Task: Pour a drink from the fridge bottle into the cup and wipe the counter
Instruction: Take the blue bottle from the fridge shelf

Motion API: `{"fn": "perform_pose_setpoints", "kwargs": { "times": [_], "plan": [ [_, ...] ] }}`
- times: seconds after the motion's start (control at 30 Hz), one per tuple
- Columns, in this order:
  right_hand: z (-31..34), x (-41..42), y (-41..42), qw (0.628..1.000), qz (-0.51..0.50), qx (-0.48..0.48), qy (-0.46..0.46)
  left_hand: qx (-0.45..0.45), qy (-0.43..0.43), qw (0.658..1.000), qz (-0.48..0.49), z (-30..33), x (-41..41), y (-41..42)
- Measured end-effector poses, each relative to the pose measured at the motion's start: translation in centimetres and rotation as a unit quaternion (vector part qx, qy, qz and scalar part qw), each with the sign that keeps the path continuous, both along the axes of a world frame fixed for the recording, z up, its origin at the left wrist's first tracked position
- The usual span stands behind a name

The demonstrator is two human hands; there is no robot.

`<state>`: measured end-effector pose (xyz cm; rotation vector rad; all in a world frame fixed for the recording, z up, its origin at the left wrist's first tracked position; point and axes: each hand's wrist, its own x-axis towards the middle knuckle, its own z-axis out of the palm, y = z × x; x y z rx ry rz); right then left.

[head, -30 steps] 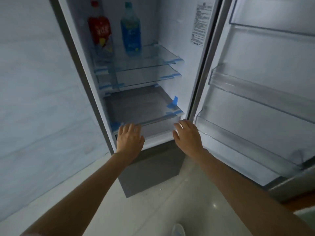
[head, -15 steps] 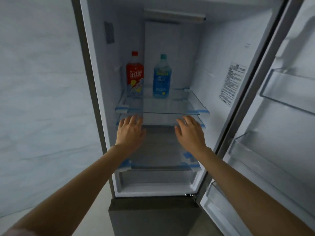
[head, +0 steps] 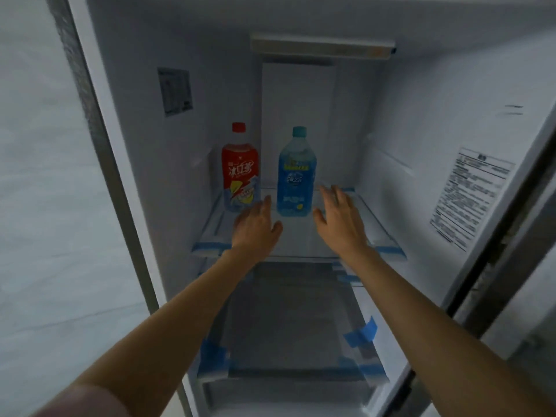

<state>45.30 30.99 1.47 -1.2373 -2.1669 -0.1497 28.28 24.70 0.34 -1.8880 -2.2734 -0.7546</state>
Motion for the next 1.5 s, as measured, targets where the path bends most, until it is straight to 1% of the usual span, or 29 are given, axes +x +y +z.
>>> {"fn": "perform_pose_setpoints", "kwargs": {
  "times": [0.07, 0.17, 0.3, 0.37, 0.5, 0.57, 0.63, 0.8, 1.07, 1.17, 1.27, 1.4, 1.5],
  "plan": [
    [0.6, -0.8, 2.3, 0.999, 0.022, -0.03, 0.008, 0.015, -0.042, 0.999, -0.018, 0.4, -0.3, 2.9],
    [1.1, -1.8, 5.8, 0.994, 0.053, -0.094, 0.032, 0.037, -0.143, 0.988, -0.051, 0.8, -0.7, 6.6],
    [0.7, -2.7, 9.1, 0.972, 0.117, -0.175, 0.107, 0.091, -0.243, 0.963, -0.073, 0.1, -1.1, 10.2],
    [0.3, -3.2, 10.1, 0.96, 0.133, -0.208, 0.134, 0.102, -0.275, 0.952, -0.085, -0.3, -1.2, 11.3],
    [-0.4, -4.1, 11.9, 0.937, 0.183, -0.239, 0.178, 0.129, -0.3, 0.935, -0.14, -1.1, -1.6, 13.4],
    [-0.6, -4.5, 12.4, 0.924, 0.208, -0.255, 0.193, 0.13, -0.343, 0.916, -0.164, -1.6, -1.9, 14.4],
    [-0.5, -4.9, 12.5, 0.917, 0.212, -0.266, 0.208, 0.136, -0.377, 0.9, -0.172, -1.8, -1.9, 15.1],
    [-0.6, -5.4, 12.6, 0.916, 0.21, -0.252, 0.231, 0.166, -0.401, 0.881, -0.189, -1.7, -1.8, 15.5],
    [0.0, -4.4, 9.5, 0.906, 0.234, -0.218, 0.277, 0.199, -0.405, 0.873, -0.185, -1.0, -0.7, 12.2],
    [0.8, -3.8, 7.3, 0.901, 0.242, -0.197, 0.3, 0.211, -0.413, 0.866, -0.187, 0.1, 0.1, 9.1],
    [1.4, -3.3, 4.2, 0.892, 0.254, -0.178, 0.328, 0.228, -0.393, 0.873, -0.179, 1.1, 0.8, 5.0],
    [1.9, -2.5, -1.8, 0.872, 0.297, -0.164, 0.353, 0.255, -0.365, 0.885, -0.136, 1.7, 2.4, -1.9],
    [2.1, -1.9, -7.7, 0.847, 0.339, -0.169, 0.373, 0.294, -0.363, 0.877, -0.113, 1.7, 3.9, -7.7]
  ]
}}
